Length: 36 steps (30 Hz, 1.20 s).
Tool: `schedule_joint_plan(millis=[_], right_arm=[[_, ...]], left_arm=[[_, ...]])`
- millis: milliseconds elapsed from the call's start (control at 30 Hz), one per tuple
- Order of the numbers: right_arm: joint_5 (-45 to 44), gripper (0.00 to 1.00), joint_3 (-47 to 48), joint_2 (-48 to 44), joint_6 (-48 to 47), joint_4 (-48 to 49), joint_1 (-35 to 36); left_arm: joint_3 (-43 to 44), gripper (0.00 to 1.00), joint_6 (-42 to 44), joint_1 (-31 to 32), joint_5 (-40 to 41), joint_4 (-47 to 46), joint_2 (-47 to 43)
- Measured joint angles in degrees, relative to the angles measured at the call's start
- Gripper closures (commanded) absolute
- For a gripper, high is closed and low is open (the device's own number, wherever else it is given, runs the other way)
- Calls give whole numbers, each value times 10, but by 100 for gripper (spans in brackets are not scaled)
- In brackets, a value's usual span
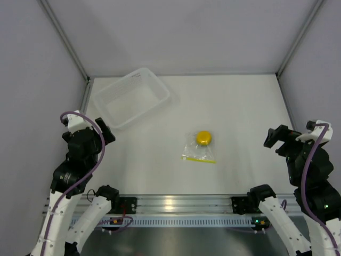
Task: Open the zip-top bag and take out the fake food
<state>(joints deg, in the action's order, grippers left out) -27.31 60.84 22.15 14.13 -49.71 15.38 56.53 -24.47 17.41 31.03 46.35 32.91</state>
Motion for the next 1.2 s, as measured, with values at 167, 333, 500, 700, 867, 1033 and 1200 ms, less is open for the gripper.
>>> schedule_joint_plan(millis=[167, 333, 500, 700, 867, 1033, 1200], right_arm=[[0, 1, 0, -7, 0, 1, 0], [27, 1, -1, -9, 0, 5, 0], [112, 1, -15, -6, 0, 17, 1], [171, 1, -25, 3, 0, 22, 2], [201, 1, -31, 3, -1, 25, 2], [239, 1, -31, 4, -3, 28, 2], [276, 1, -32, 7, -6, 34, 2]], left_arm=[[0, 1, -3, 0, 1, 0, 7], [0, 1, -11, 0, -21, -1, 27], [2, 1, -24, 0, -138, -14, 103], [-1, 1, -51, 28, -289, -66, 262], [-13, 1, -59, 144, -320, -123, 386], [-19, 1, -54, 216, -374, -213, 485], [-19, 3, -54, 249, -392, -295, 579]])
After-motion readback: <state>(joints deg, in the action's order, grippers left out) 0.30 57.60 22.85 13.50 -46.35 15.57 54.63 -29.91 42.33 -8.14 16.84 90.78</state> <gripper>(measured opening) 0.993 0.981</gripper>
